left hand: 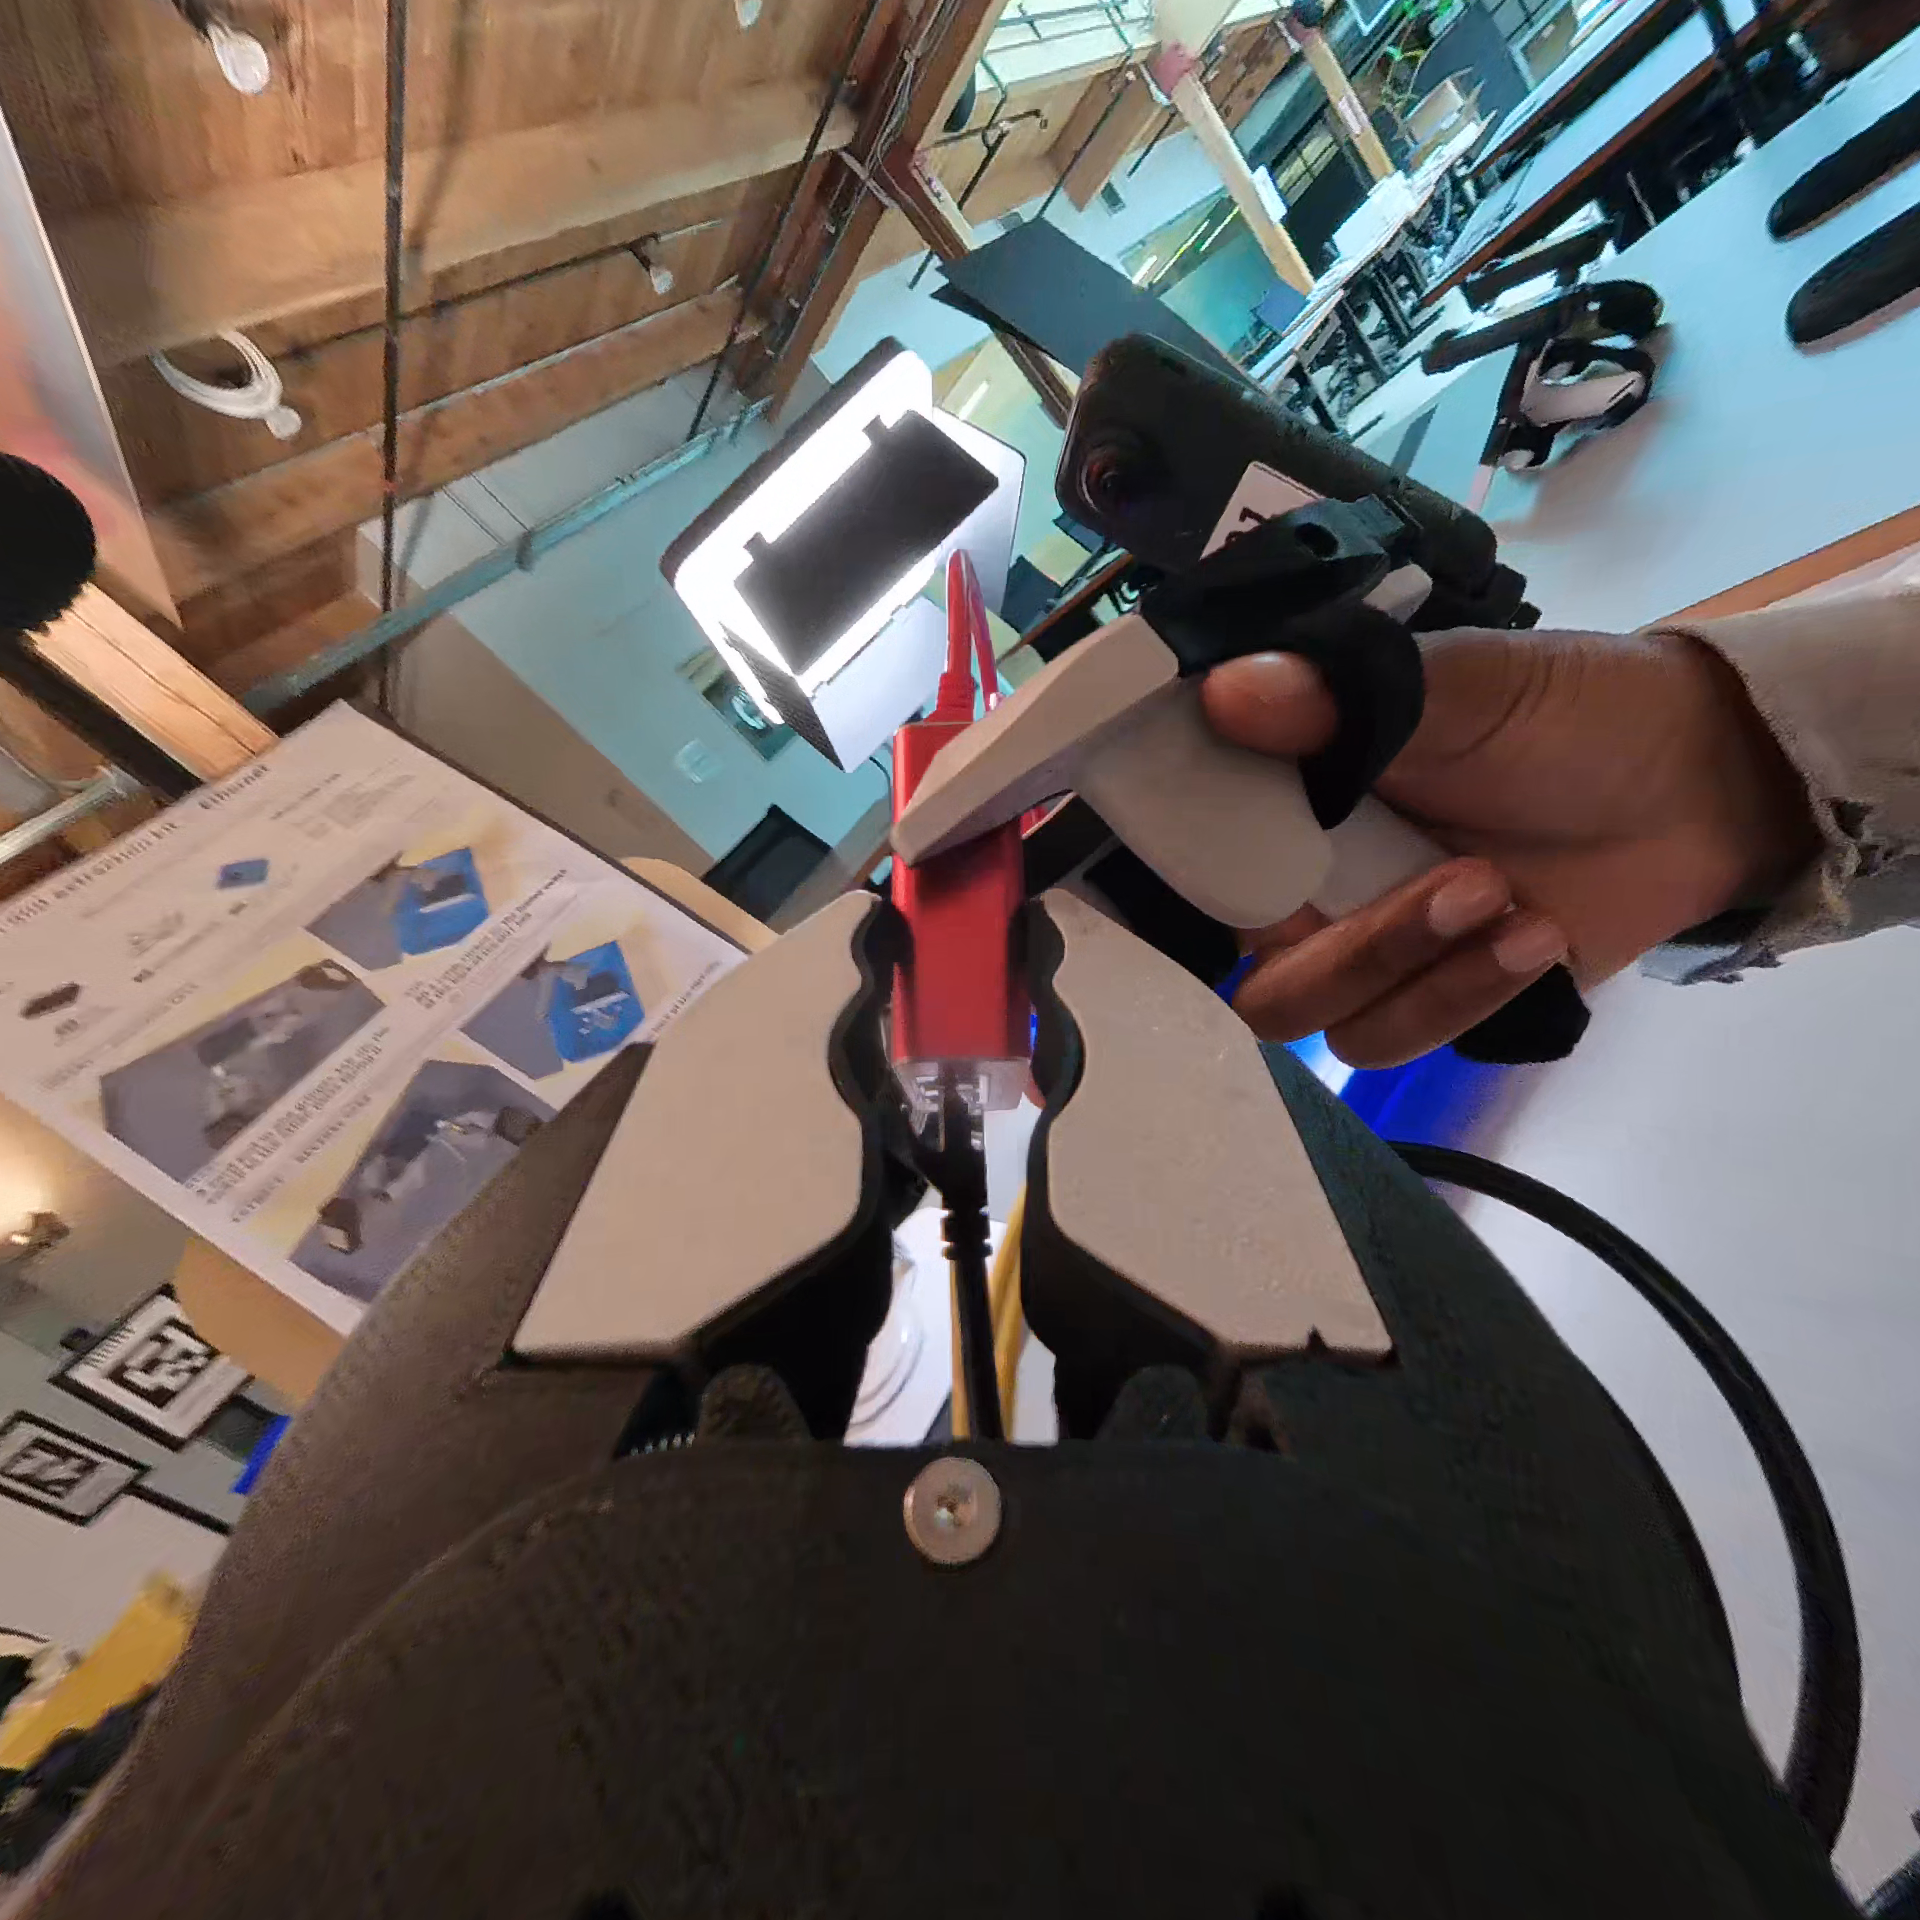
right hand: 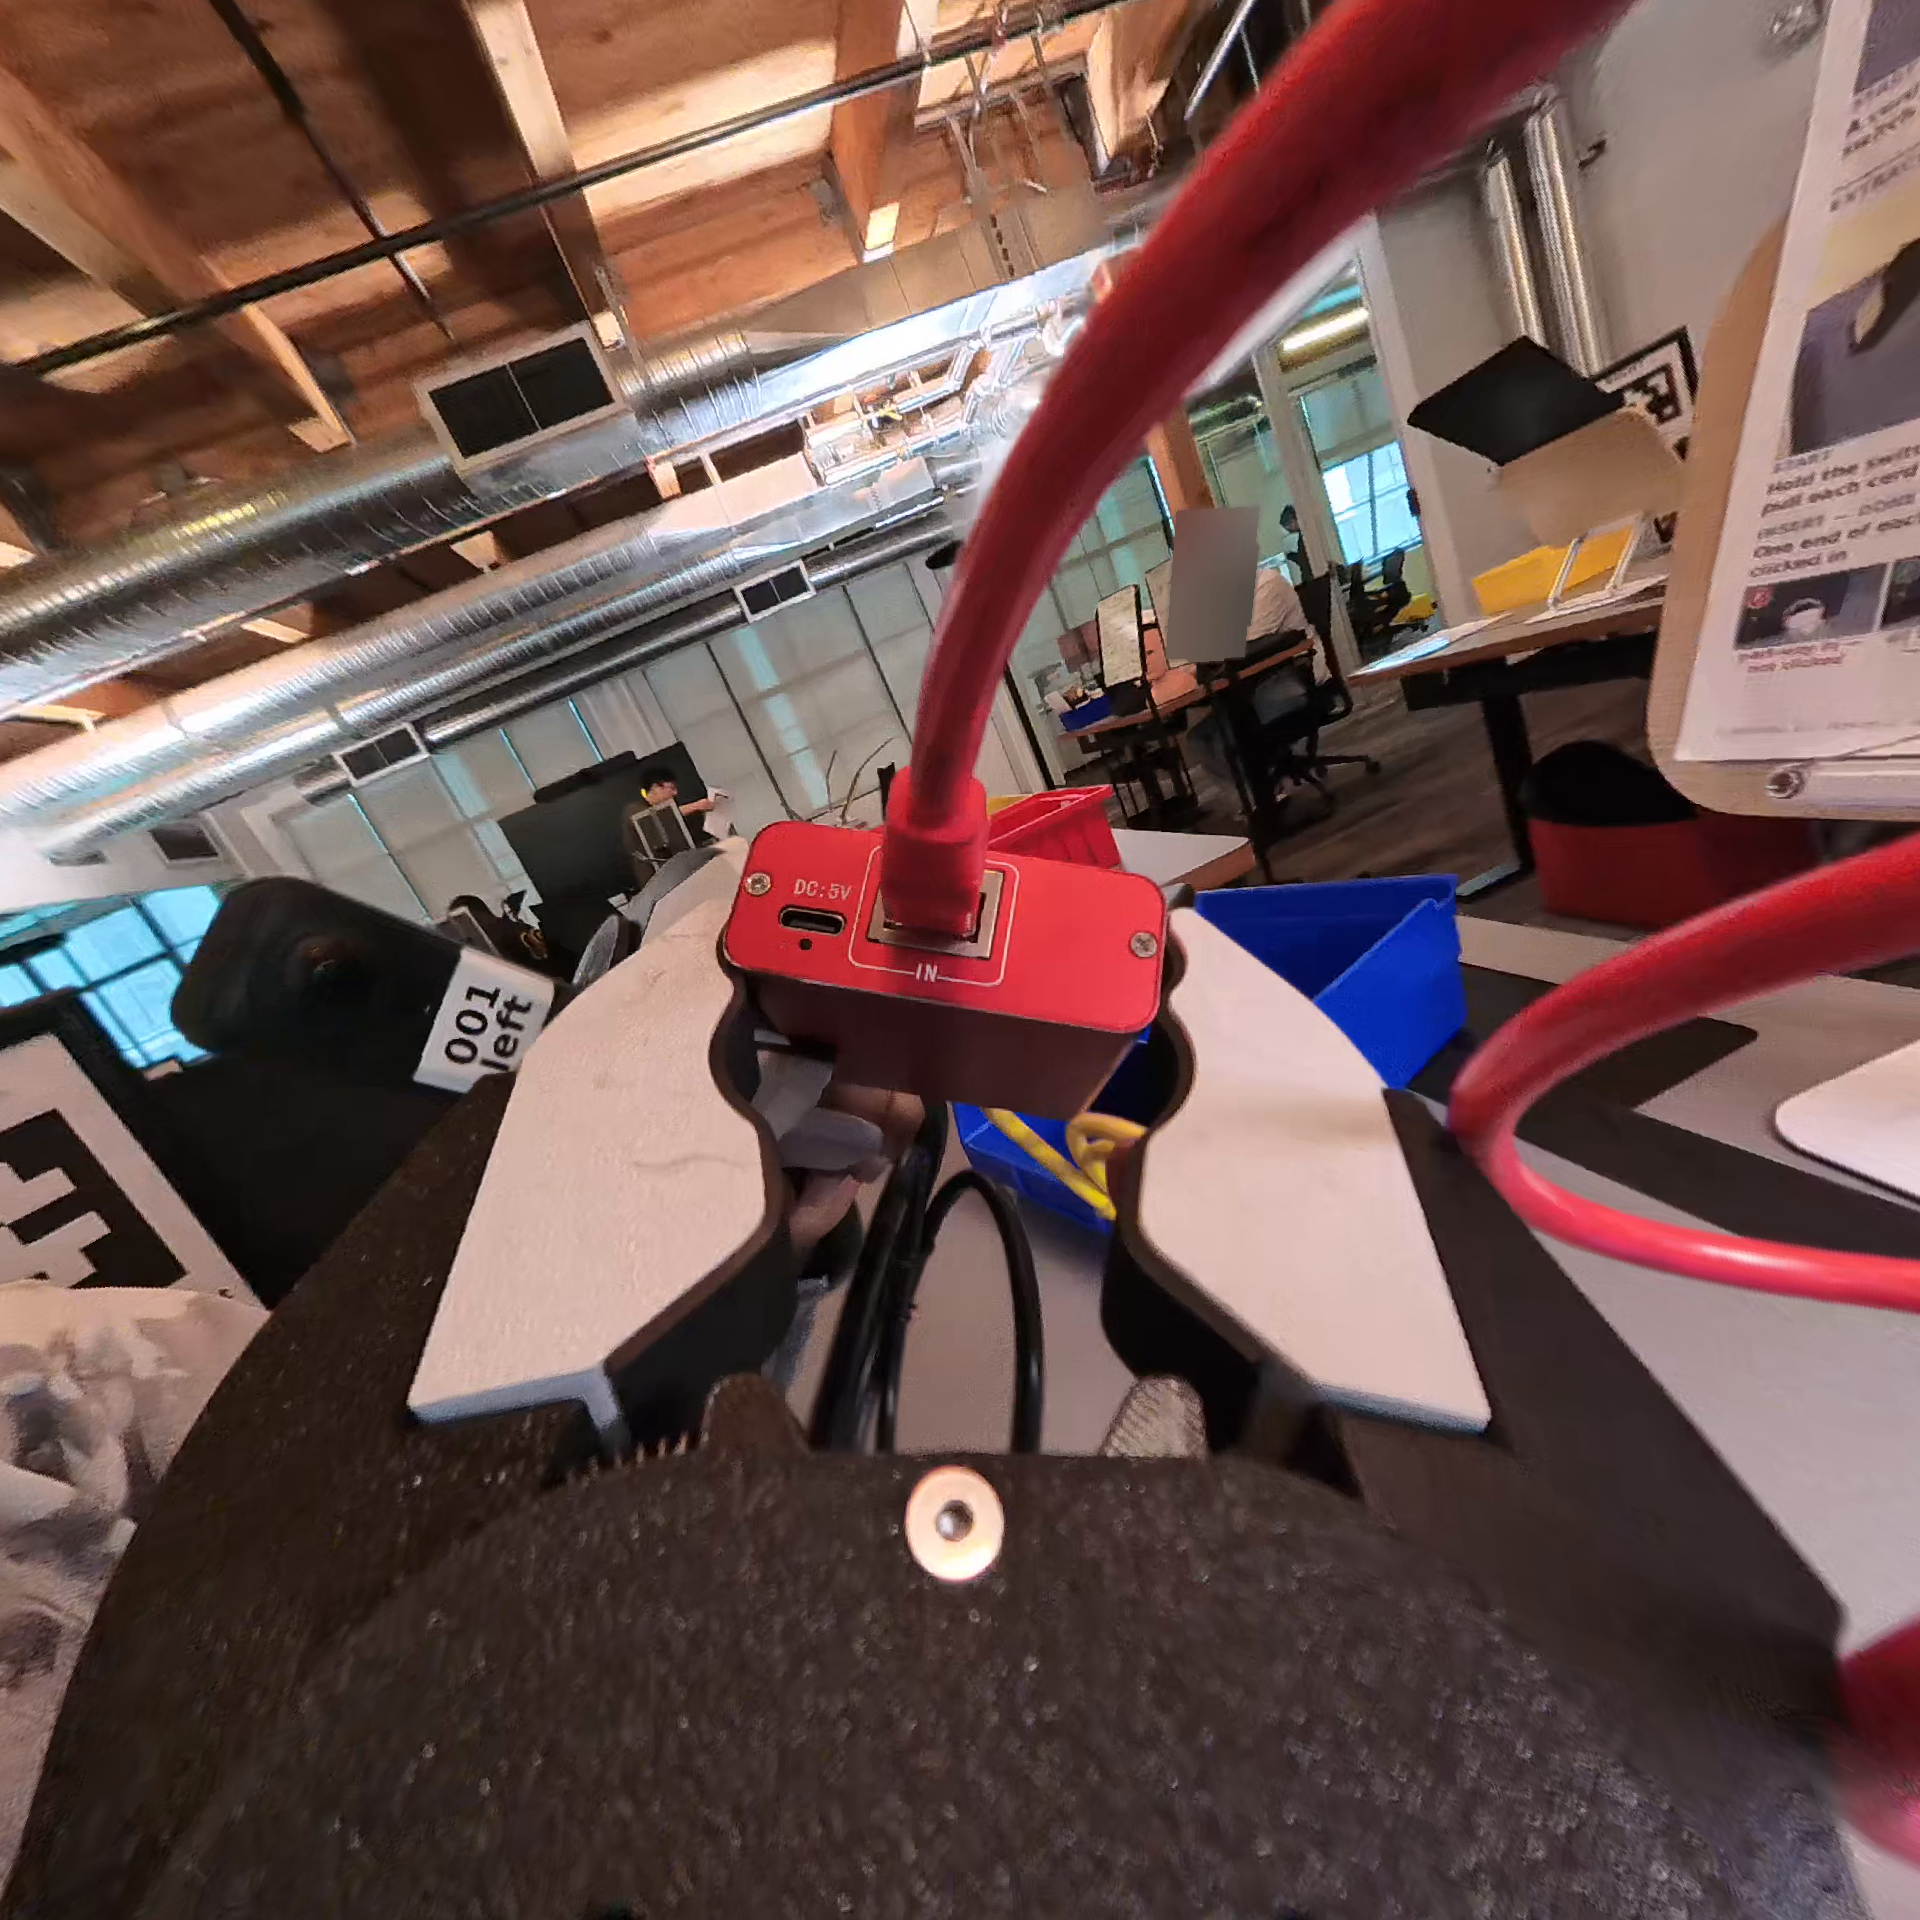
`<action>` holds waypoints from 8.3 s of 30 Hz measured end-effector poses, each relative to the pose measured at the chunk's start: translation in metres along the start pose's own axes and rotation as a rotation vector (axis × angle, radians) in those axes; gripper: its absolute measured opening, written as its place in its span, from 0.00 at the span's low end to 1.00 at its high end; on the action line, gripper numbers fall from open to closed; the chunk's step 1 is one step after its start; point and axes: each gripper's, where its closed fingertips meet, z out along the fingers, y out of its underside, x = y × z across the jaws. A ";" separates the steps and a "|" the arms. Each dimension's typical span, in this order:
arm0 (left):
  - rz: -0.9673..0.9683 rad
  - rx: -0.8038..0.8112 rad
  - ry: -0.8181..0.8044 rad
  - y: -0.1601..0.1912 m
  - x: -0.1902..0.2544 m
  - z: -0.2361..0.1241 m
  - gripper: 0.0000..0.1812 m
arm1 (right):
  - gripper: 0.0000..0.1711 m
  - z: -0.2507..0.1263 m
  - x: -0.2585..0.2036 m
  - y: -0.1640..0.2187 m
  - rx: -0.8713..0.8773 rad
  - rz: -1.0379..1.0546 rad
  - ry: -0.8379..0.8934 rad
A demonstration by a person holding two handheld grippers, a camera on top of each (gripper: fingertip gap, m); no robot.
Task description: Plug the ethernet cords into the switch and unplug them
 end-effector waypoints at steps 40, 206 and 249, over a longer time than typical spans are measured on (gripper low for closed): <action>-0.558 -0.051 0.417 0.024 0.050 0.007 0.36 | 0.41 -0.030 -0.016 0.023 -0.313 -0.473 -0.076; -0.440 -0.186 0.302 0.000 -0.027 -0.066 0.15 | 0.08 -0.255 0.145 -0.088 -0.557 -0.715 1.163; -0.559 0.023 0.357 -0.029 -0.011 -0.050 0.15 | 0.23 -0.140 0.051 -0.091 -0.179 -0.762 0.561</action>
